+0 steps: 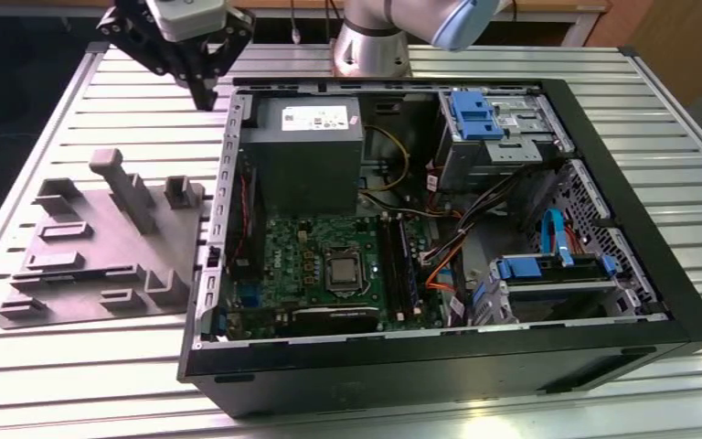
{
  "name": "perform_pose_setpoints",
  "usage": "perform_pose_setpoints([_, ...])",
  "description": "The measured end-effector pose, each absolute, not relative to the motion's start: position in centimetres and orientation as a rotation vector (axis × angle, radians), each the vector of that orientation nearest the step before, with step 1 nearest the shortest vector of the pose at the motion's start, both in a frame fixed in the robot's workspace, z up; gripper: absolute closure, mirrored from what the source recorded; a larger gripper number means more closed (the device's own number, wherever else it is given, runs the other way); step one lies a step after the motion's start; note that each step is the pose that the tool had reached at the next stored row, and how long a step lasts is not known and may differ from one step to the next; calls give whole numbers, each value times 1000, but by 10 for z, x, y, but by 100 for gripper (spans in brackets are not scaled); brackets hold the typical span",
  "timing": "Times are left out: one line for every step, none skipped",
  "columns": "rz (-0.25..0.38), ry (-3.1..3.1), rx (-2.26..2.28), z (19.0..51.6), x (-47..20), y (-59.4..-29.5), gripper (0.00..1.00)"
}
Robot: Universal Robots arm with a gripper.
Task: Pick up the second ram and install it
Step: 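Reach for the second ram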
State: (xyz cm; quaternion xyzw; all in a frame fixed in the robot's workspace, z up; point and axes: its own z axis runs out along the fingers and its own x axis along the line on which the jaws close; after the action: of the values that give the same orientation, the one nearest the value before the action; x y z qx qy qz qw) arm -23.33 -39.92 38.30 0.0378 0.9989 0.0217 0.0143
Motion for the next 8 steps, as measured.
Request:
perform_pose_setpoints([68,3110,118,382,-235,-399,90])
perform_pose_setpoints([68,3110,118,382,-237,-399,90])
perform_pose_setpoints([68,3110,118,381,-239,-399,90])
perform_pose_setpoints([68,3110,118,380,-241,-399,90])
perform_pose_setpoints([68,3110,118,380,-243,-400,90])
perform_pose_setpoints([68,3110,118,379,-245,-400,90])
perform_pose_setpoints([68,3110,118,378,-247,-400,90])
perform_pose_setpoints([68,3110,118,377,-249,-400,90])
